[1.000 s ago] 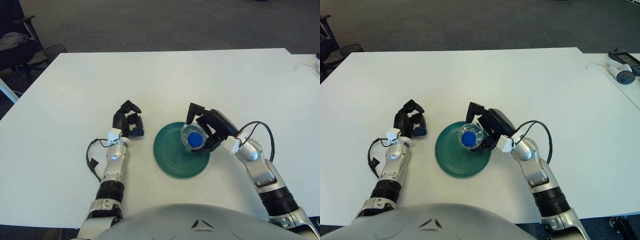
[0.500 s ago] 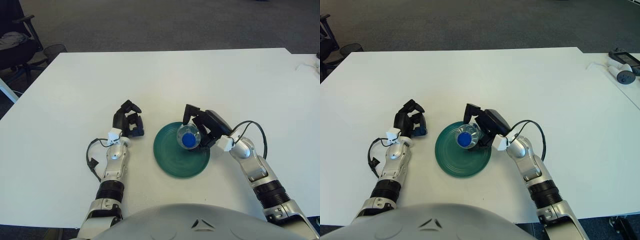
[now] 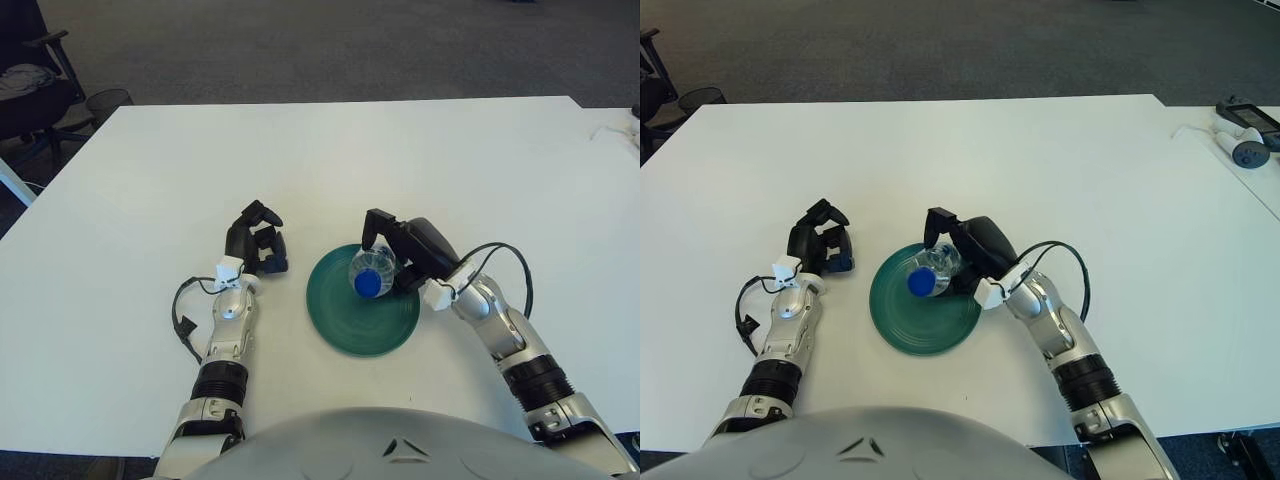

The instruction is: Put the bottle into the plate.

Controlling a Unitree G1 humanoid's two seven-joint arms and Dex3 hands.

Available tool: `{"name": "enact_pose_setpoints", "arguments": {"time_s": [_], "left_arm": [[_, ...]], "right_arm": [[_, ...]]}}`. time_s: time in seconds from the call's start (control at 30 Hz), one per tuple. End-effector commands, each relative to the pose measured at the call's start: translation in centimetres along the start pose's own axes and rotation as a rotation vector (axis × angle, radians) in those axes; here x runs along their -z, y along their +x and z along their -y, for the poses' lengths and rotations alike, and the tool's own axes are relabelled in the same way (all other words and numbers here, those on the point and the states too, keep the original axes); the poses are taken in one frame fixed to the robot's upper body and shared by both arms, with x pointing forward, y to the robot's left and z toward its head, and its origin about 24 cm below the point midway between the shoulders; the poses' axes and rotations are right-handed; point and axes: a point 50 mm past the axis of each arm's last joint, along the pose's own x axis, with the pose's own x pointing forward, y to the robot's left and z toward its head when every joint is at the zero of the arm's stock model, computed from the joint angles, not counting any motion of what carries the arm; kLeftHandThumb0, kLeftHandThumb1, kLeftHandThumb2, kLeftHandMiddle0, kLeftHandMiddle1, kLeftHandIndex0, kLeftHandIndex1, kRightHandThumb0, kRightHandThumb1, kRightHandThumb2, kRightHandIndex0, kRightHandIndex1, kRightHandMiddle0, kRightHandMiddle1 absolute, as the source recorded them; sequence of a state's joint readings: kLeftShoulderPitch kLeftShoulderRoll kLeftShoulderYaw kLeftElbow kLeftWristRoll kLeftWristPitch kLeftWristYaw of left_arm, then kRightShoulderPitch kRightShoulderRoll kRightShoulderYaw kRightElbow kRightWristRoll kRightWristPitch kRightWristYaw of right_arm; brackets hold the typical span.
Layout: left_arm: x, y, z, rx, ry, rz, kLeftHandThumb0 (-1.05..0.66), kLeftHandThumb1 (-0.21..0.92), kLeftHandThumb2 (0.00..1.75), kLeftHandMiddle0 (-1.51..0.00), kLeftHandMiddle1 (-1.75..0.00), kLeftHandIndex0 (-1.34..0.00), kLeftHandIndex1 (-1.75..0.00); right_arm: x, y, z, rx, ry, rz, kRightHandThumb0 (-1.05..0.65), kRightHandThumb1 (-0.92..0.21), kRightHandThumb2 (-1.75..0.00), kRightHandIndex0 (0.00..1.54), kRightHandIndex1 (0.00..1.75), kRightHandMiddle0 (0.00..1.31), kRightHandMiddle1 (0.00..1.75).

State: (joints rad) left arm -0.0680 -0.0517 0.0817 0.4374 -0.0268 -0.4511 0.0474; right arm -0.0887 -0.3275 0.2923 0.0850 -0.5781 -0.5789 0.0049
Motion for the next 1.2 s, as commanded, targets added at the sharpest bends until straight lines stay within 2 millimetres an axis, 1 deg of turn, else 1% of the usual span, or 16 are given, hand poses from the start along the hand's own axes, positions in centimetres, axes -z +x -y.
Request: {"name": "enact_pose_setpoints", "arguments": {"time_s": [0.0, 0.5, 0.87, 1.07, 1.17], "left_arm": [[1.55, -1.05, -0.20, -0.007, 0.002, -0.094, -0.61, 0.02, 1.68, -1.29, -1.75, -0.86, -1.75], [1.53, -1.07, -0.01, -0.007, 0.005, -0.099, -0.61, 0.02, 1.68, -1.29, -1.75, -0.86, -1.75], [1.59, -1.07, -0.07, -0.006, 0.012, -0.101, -0.62, 0.01, 1.69, -1.31, -1.75, -0.87, -1.75], [1.64, -1.04, -0.11, -0.006, 0.016, -0.102, -0.62, 0.01, 1.69, -1.31, -1.75, -0.87, -1.75], [1.67, -1.02, -0.12, -0.007, 0.019, -0.103, -0.61, 0.03, 1.67, -1.31, -1.75, -0.86, -1.75]], "right_arm": [[0.27, -0.09, -0.32, -0.021, -0.028, -0.001, -0.45, -0.43, -1.17, 1.01, 1.75, 0.53, 1.75], [0.35, -0.19, -0.37, -0.019, -0.058, 0.025, -0.44, -0.43, -1.18, 1.04, 1.75, 0.53, 1.75], [0.38, -0.23, -0.44, -0.033, -0.056, 0.032, -0.44, -0.44, -1.16, 1.02, 1.75, 0.52, 1.75], [0.35, -0.29, -0.47, -0.074, -0.070, 0.055, -0.44, -0.45, -1.14, 0.96, 1.75, 0.51, 1.75], [0.34, -0.37, -0.50, -0.099, -0.080, 0.074, -0.43, -0.49, -1.09, 0.86, 1.75, 0.48, 1.75]]}}
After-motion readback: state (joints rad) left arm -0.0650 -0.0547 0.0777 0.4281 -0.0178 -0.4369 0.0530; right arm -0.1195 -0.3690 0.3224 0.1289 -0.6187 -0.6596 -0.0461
